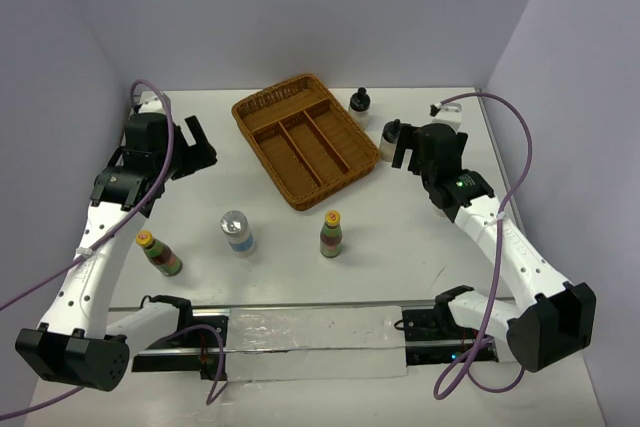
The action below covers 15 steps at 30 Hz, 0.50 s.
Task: Organize the condiment bottles
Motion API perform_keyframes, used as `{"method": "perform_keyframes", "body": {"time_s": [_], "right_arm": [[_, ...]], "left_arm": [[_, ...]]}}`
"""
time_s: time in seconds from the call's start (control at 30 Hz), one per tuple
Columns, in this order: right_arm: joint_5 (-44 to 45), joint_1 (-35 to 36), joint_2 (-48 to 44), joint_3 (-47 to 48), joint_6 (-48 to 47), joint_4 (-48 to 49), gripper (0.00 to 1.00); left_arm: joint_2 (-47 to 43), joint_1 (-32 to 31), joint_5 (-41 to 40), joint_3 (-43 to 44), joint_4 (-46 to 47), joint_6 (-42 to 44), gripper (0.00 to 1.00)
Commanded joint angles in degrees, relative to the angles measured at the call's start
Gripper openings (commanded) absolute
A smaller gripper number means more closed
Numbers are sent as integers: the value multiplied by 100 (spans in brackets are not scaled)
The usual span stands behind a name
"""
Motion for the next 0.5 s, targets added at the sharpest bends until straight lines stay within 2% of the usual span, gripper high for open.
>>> {"method": "perform_keyframes", "body": {"time_s": [0.0,0.23,0.47], "right_arm": [[1,33,-223,-34,-8,275,100],[-193,33,-161,-38,-8,364,100],[-433,37,-64,-117,-8,455,100]], "left_arm": [[-206,-9,-867,147,-94,-248,95],[-811,-9,-1617,314,-651,-663,96],[-993,-1,-2631,671,-2219,-1912,97]]}}
